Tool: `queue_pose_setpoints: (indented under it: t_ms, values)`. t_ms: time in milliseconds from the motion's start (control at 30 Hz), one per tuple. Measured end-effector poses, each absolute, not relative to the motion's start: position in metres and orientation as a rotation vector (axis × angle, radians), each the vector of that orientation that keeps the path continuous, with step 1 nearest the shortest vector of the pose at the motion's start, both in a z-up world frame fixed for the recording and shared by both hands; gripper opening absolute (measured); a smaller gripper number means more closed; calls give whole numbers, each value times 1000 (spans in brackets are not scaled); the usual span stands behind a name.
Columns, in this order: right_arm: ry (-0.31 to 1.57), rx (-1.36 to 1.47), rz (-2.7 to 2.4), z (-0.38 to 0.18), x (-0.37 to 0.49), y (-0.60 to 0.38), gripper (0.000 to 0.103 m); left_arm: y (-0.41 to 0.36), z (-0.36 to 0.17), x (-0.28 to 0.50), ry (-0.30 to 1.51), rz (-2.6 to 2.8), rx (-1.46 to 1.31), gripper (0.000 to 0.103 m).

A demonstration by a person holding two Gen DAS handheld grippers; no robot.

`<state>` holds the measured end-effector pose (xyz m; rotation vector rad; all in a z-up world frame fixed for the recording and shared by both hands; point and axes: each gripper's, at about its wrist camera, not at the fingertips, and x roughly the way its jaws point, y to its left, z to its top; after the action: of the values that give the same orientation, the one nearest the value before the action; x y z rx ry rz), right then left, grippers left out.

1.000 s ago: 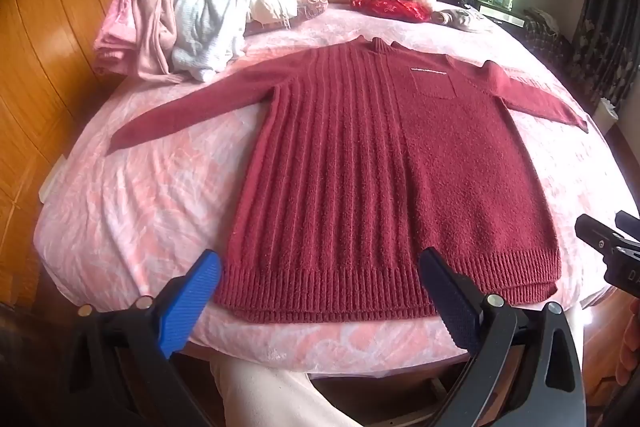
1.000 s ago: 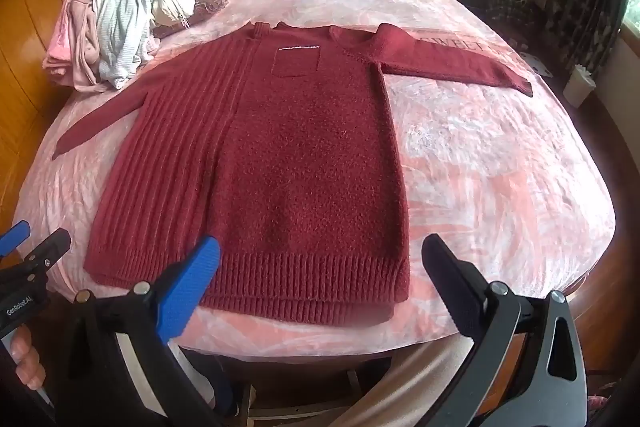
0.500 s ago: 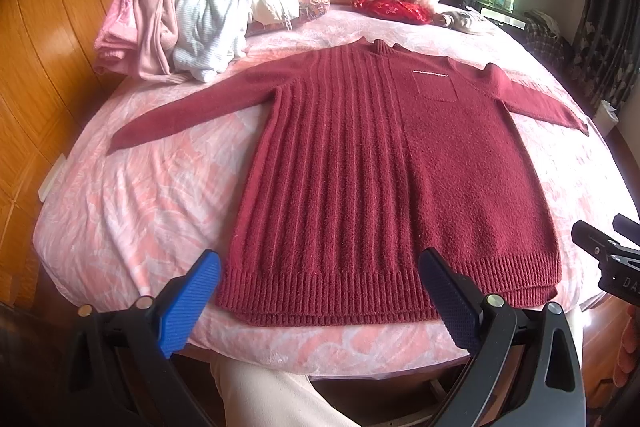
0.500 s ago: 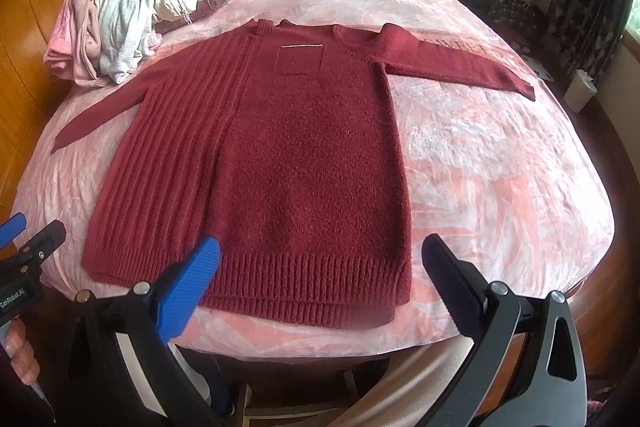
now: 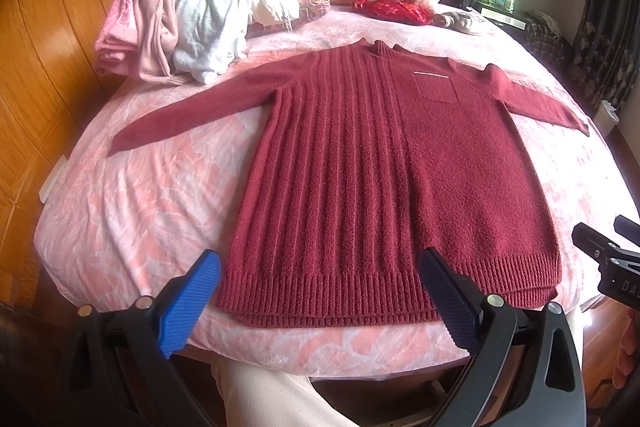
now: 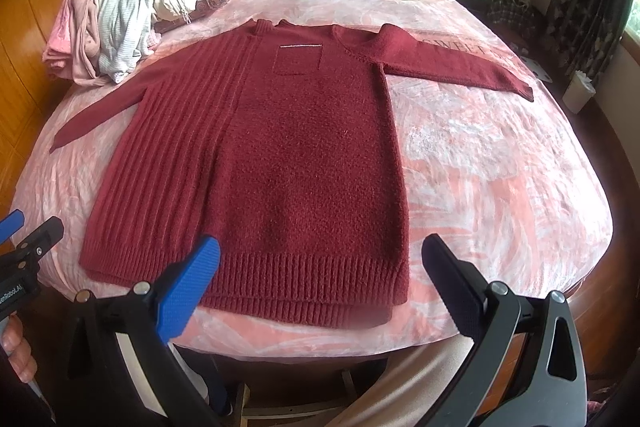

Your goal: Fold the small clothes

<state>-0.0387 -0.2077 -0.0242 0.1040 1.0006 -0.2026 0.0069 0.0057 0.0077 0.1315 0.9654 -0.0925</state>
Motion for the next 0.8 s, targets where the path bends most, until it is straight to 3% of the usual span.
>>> queue_pose_setpoints:
  t_ms: [800]
  values:
    - [989, 109, -196, -21, -37, -210, 100, 8, 8, 9, 961, -86, 132, 99]
